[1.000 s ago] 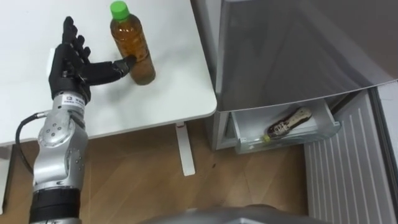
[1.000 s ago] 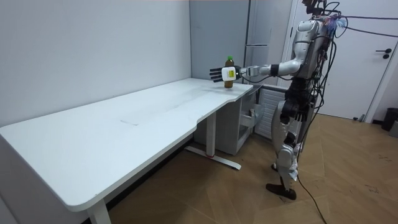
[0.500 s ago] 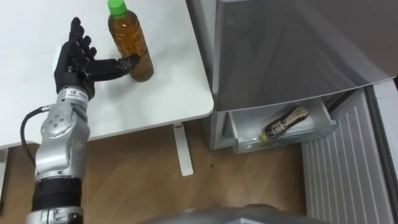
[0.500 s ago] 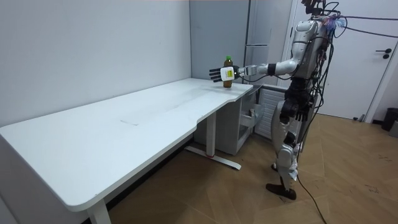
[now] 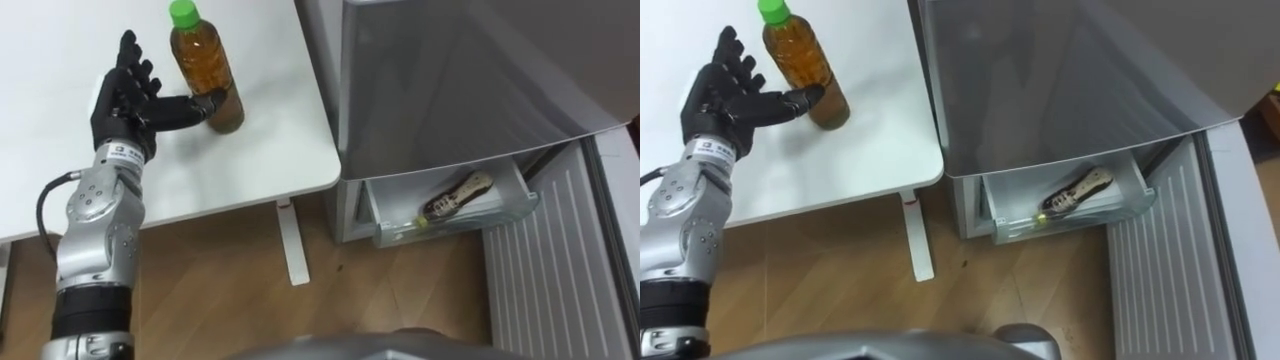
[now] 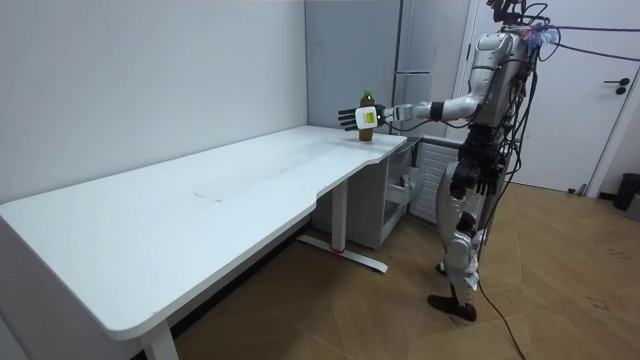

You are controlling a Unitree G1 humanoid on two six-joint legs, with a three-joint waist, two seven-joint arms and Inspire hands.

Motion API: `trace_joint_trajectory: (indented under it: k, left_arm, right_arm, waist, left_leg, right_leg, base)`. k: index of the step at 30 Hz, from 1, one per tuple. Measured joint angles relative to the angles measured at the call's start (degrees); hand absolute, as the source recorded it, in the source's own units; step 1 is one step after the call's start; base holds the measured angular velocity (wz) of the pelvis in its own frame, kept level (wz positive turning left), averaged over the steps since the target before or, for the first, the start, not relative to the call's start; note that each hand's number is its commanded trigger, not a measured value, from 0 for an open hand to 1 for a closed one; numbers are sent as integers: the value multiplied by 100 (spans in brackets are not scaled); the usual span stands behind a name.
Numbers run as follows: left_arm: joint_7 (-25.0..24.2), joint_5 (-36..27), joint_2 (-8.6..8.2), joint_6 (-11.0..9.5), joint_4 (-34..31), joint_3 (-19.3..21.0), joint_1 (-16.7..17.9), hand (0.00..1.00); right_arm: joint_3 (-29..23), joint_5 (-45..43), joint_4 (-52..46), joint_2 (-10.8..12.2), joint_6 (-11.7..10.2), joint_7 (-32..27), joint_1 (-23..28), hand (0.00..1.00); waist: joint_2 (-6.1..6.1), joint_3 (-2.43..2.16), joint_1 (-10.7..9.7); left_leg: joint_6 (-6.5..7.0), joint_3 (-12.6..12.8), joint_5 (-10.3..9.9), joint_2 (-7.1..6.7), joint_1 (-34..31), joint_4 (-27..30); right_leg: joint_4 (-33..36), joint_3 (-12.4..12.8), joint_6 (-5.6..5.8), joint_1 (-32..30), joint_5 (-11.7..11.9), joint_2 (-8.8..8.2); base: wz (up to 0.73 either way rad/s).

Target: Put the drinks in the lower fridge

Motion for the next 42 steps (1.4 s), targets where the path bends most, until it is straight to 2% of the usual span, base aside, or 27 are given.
trace_joint_trajectory:
  k: [9, 20, 33, 34, 35, 36, 37, 38, 42]
  left_arm:
    - [-187, -106, 2, 0, -16, -2, -132, 0]
    - [-523, -563, 6, 36, -16, -9, -145, 0]
    - [-537, -765, 24, 38, -27, -1, -148, 0]
    - [-528, -764, 26, 38, -29, -1, -159, 14]
    - [-516, -764, 30, 38, -29, -2, -177, 60]
    - [-512, -764, 34, 38, -29, -2, -185, 79]
    - [-508, -764, 45, 38, -29, -1, -204, 92]
    - [-505, -768, 49, 38, -29, -2, -224, 100]
    - [-477, -767, 59, 38, -28, -2, -244, 100]
  right_arm:
    - [0, -241, 4, 70, 58, 38, 12, 0]
    - [6, -242, 7, 69, 70, 46, 8, 0]
    - [0, -332, -1, 68, 68, 39, -56, 0]
    - [1, -375, -1, 68, 67, 38, -60, 0]
    - [2, -404, 0, 68, 67, 35, -71, 0]
    - [2, -414, 0, 68, 66, 34, -77, 0]
    - [2, -422, 3, 68, 66, 32, -100, 0]
    - [2, -422, 5, 68, 66, 27, -101, 0]
    - [-1, -445, 4, 68, 63, -28, -115, 0]
  waist:
    - [-13, 10, -66]
    - [66, 6, -74]
    - [58, 9, -59]
    - [58, 9, -61]
    - [58, 9, -60]
    - [59, 9, -60]
    - [60, 9, -61]
    - [61, 10, -62]
    - [71, 10, -81]
  left_leg:
    - [0, 45, -1, -2, 0, -5]
    - [-1, 101, -1, 3, 12, -6]
    - [-1, 115, -1, 2, -32, -11]
    - [-1, 117, -1, 1, -32, -10]
    - [-1, 116, -1, 2, -32, -10]
    - [-1, 117, -1, 2, -31, -10]
    - [-1, 118, -1, 2, -30, -11]
    - [-1, 133, -1, 2, -22, -12]
    - [-1, 133, -1, 1, -22, -15]
  right_leg:
    - [-8, 90, -1, -17, -1, 10]
    - [-1, 92, -6, -22, 2, 13]
    - [8, 119, -11, -86, 4, 16]
    - [7, 128, -11, -89, 4, 17]
    - [7, 132, -11, -90, 4, 18]
    - [7, 135, -11, -90, 4, 19]
    - [7, 142, -11, -90, 4, 19]
    - [7, 151, -11, -92, 4, 21]
    - [9, 166, -11, -90, 5, 22]
  base:
    - [-1]
    - [0]
    - [0]
    - [0]
    - [0]
    - [0]
    - [0]
    - [0]
    - [0]
